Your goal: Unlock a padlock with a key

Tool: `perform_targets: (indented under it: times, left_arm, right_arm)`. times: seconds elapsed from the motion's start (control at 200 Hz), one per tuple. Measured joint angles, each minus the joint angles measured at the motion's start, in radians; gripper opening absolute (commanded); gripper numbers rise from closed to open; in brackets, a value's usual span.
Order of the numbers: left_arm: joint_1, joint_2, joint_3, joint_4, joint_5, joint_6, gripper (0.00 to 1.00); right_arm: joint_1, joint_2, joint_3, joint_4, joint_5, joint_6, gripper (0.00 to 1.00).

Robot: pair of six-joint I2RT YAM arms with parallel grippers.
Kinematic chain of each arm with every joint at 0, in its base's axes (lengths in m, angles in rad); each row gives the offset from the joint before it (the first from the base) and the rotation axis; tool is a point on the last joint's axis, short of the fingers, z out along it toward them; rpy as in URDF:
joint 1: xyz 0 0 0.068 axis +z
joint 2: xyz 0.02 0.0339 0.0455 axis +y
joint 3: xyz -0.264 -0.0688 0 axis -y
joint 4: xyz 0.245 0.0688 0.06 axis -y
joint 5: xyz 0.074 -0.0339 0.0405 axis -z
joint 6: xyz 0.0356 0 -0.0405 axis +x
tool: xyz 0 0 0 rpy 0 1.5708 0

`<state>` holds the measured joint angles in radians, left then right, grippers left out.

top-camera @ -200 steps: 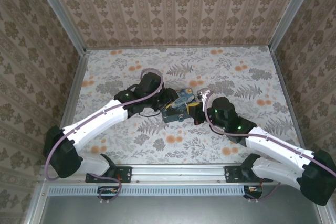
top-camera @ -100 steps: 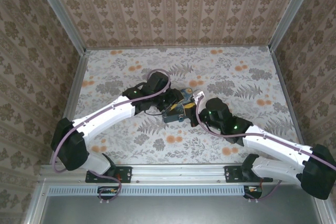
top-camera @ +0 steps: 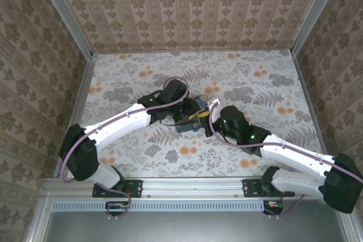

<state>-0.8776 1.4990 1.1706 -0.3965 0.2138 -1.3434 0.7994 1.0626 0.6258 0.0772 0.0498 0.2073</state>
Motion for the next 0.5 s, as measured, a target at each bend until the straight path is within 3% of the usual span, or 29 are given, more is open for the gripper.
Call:
perform_targets:
  times: [0.5]
  left_arm:
    - [-0.019, 0.011, 0.013, 0.007, -0.003, 0.0, 0.11]
  right_arm:
    - [0.004, 0.0, 0.0, 0.0, 0.004, 0.0, 0.0]
